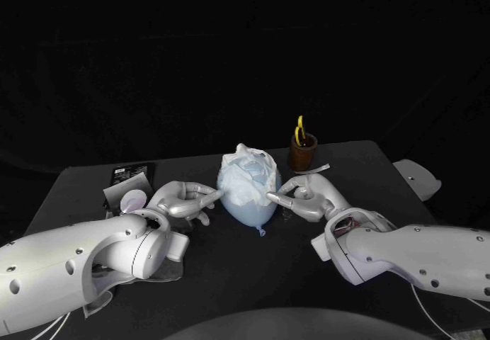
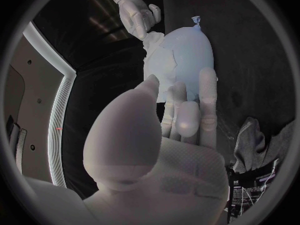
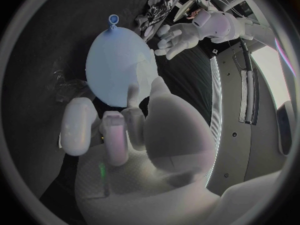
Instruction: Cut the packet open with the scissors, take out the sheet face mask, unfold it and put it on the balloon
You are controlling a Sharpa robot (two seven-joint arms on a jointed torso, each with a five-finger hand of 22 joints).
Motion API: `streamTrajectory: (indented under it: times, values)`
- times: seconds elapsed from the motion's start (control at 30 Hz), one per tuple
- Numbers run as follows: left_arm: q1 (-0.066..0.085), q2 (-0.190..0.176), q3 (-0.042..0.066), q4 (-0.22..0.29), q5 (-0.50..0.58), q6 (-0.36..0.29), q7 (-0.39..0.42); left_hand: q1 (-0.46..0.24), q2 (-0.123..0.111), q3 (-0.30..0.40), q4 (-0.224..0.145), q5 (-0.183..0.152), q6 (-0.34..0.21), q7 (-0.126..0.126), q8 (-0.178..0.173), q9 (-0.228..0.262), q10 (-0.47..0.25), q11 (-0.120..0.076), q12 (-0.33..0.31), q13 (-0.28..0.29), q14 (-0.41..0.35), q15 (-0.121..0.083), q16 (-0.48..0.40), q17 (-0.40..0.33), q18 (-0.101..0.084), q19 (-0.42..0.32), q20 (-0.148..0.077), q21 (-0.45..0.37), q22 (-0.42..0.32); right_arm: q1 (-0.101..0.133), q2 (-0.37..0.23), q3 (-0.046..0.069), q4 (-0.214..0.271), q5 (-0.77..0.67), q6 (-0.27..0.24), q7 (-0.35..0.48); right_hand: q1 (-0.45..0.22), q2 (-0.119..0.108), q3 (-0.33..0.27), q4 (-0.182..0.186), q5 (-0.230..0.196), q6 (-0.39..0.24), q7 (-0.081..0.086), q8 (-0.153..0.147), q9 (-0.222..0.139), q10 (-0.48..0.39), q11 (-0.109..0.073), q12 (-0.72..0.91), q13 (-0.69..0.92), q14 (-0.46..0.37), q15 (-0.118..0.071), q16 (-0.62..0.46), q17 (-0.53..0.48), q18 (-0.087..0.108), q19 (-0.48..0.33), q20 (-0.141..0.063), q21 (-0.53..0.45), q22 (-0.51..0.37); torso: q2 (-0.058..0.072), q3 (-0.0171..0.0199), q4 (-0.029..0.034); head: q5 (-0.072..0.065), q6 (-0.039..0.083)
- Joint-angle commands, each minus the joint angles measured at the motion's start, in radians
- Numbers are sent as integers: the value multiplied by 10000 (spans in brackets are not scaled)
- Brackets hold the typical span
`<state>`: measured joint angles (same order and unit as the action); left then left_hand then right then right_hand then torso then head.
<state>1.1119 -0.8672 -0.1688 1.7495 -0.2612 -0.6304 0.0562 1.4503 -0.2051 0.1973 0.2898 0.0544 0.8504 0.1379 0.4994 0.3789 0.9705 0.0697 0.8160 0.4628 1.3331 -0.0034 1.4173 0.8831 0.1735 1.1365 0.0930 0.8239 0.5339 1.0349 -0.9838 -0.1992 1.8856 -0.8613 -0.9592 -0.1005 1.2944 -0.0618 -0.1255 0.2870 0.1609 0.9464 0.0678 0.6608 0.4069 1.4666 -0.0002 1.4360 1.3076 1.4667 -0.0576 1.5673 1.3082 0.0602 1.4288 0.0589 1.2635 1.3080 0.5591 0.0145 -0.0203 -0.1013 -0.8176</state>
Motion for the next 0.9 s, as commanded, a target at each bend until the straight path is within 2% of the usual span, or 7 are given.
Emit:
streamTrajectory:
  times: [0.03, 0.27, 0.33, 0.47, 0.6, 0.73, 0.9]
  values:
    - [-3, 35, 11, -2, -72, 193, -29, -16, 22, -44, -12, -51, 63, -6, 35, 10, -18, -58, 24, 13, 79, -2, 60, 8, 106, -6, -47, 35, 16, 50, 27, 9, 29, -314, -325, -12, 260, 22, -52, -23, 158, -21, -77, 113, 14, 277, -93, 76, 1467, 1041, -76, 35, 2626, 64, -11, -97, 23, 1742, 6, 11, -4, -39, -10]
    - [-21, 58, 11, -24, -73, 229, -64, -4, 45, -63, -18, -50, 74, -19, 69, 10, -18, -69, 55, 17, 128, -11, 102, 130, 106, 6, -55, 58, 30, 184, 87, 14, -1, -397, -352, 4, 1335, 274, 432, -64, 869, -151, -176, 255, -104, 277, -190, 80, 1501, 1041, -168, 35, 2626, 61, -5, -195, 21, 1743, 9, 15, -2, -70, -42]
    - [-23, 56, 11, -24, -73, 233, -69, 3, 53, -69, -20, -50, 77, -23, 81, 10, -18, -73, 66, 19, 143, -15, 116, 164, 106, 11, -58, 67, 35, 211, 93, 15, -6, -416, -354, -2, 1544, 191, 657, 15, 1868, -188, -196, 258, -191, 275, -212, 82, 1518, 1041, -193, 35, 2626, 60, -2, -220, 25, 1745, 8, 23, 0, -69, -60]
    - [-26, 49, 10, -28, -73, 233, -80, 9, 65, -75, -21, -50, 80, -27, 93, 10, -19, -77, 77, 19, 164, -19, 133, 214, 106, 16, -62, 77, 41, 238, 81, 17, -12, -445, -358, -34, 1820, 35, 1290, 30, 2930, -227, -224, 248, -325, 245, -241, 44, 1510, 1041, -220, 35, 2626, 62, -8, -249, 11, 1742, 5, 33, -9, -87, -71]
    - [-28, 44, 10, -32, -73, 236, -93, 9, 65, -75, -21, -50, 80, -27, 93, 10, -19, -77, 77, 19, 164, -19, 133, 214, 106, 16, -62, 77, 41, 251, 40, 18, -10, -470, -360, -77, 1899, -394, 2499, 32, 3547, -273, -208, 329, -424, 225, -239, 9, 1507, 1041, -217, 35, 2626, 58, -4, -260, 21, 1747, -10, 34, -12, -96, -90]
    - [-30, 34, 10, -37, -73, 243, -110, 22, 91, -77, -21, -49, 84, -32, 112, 8, -18, -84, 94, 20, 195, -24, 159, 292, 106, 23, -67, 92, 49, 256, -25, 18, 13, -483, -363, -105, 1413, -1164, 4831, -117, 3717, -477, -182, 795, -346, 252, -226, -9, 1522, 1041, -199, 35, 2626, 54, 5, -253, 48, 1754, -14, 37, -8, -119, -81]
    - [-36, 20, 10, -43, -73, 254, -125, 25, 103, -77, -18, -50, 84, -34, 118, 7, -19, -85, 99, 20, 199, -26, 164, 298, 106, 25, -69, 98, 53, 258, -102, 18, 41, -487, -360, -166, 999, -1289, 6345, -495, 3690, -717, -83, 1177, -204, 276, -173, -20, 1529, 1041, -157, 35, 2626, 41, 33, -225, 117, 1772, -7, 35, -13, -192, -59]
